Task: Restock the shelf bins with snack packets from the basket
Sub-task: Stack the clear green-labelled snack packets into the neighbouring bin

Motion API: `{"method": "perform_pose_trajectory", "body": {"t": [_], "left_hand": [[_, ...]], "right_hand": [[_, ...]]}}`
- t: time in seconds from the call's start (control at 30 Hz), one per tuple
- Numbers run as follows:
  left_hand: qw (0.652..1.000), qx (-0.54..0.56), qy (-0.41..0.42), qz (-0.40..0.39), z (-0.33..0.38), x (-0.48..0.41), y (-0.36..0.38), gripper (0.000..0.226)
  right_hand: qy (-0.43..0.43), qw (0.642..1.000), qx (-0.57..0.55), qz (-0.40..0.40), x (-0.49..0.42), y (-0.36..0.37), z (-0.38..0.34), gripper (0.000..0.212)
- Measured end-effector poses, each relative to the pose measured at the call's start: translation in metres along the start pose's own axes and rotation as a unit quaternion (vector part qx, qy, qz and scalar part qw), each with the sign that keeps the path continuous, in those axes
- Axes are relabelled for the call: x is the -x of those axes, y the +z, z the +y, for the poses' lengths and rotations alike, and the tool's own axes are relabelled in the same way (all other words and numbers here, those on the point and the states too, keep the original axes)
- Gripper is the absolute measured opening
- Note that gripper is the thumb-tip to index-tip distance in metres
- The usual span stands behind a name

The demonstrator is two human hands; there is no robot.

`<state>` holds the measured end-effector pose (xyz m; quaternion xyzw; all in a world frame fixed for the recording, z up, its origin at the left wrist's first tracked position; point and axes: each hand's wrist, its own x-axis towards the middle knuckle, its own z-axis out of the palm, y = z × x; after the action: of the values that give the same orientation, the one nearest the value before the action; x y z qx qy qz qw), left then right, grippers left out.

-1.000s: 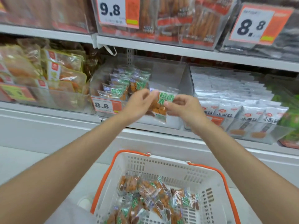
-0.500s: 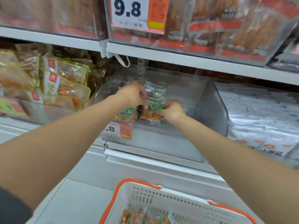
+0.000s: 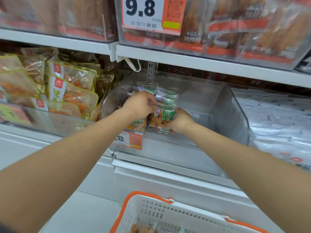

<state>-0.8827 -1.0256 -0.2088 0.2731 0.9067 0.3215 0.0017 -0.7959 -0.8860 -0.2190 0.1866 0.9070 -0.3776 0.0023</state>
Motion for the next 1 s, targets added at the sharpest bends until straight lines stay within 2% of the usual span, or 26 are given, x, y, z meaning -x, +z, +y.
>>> {"method": "perform_pose_trajectory", "body": {"t": [0.07,0.17,0.23,0.33,0.4,0.5,0.57,0.63,0.7,0.8,0.93,1.0], "left_hand": [[1.0,-0.002,-0.002,0.0,0.0,0.0,0.0,0.023],[1.0,-0.01,-0.002,0.001,0.002,0.005,-0.002,0.034],[1.0,-0.027,0.002,0.006,0.004,0.008,-0.003,0.041],[0.997,-0.064,0.008,0.035,0.011,0.015,-0.005,0.044],[0.993,-0.094,0.012,0.068,0.017,0.021,-0.006,0.039],[0.989,-0.081,0.022,0.125,0.032,0.039,-0.004,0.028],[0.986,-0.043,0.035,0.158,0.049,0.058,-0.001,0.02],[0.986,-0.001,0.048,0.161,0.07,0.08,0.003,0.014],[0.99,0.033,0.042,0.129,0.088,0.105,0.01,0.01],[0.996,0.067,0.024,0.058,0.098,0.143,0.024,0.009],[0.991,0.101,-0.049,-0.079,0.095,0.199,0.068,0.007],[0.979,0.089,-0.079,-0.165,0.085,0.225,0.097,0.009]], "right_hand": [[0.014,1.0,-0.016,-0.001,0.002,0.0,0.0,0.061],[0.035,0.998,-0.053,-0.024,0.003,-0.002,0.004,0.039],[0.061,0.995,-0.064,-0.044,0.005,-0.003,0.005,0.034],[0.074,0.995,-0.033,-0.06,0.014,-0.006,0.003,0.036],[0.068,0.996,0.016,-0.058,0.021,-0.01,0.001,0.026],[0.039,0.993,0.113,0.022,0.045,-0.022,-0.007,0.025],[-0.025,0.985,0.132,0.11,0.067,-0.03,-0.01,0.011],[-0.11,0.968,0.119,0.193,0.093,-0.035,-0.009,0.021],[-0.169,0.955,0.084,0.227,0.122,-0.036,-0.002,0.021],[-0.159,0.963,0.092,0.196,0.162,-0.036,0.023,0.018],[-0.083,0.984,0.12,0.1,0.198,-0.017,0.082,0.018],[-0.019,0.994,0.104,0.01,0.209,0.003,0.119,0.017]]}}
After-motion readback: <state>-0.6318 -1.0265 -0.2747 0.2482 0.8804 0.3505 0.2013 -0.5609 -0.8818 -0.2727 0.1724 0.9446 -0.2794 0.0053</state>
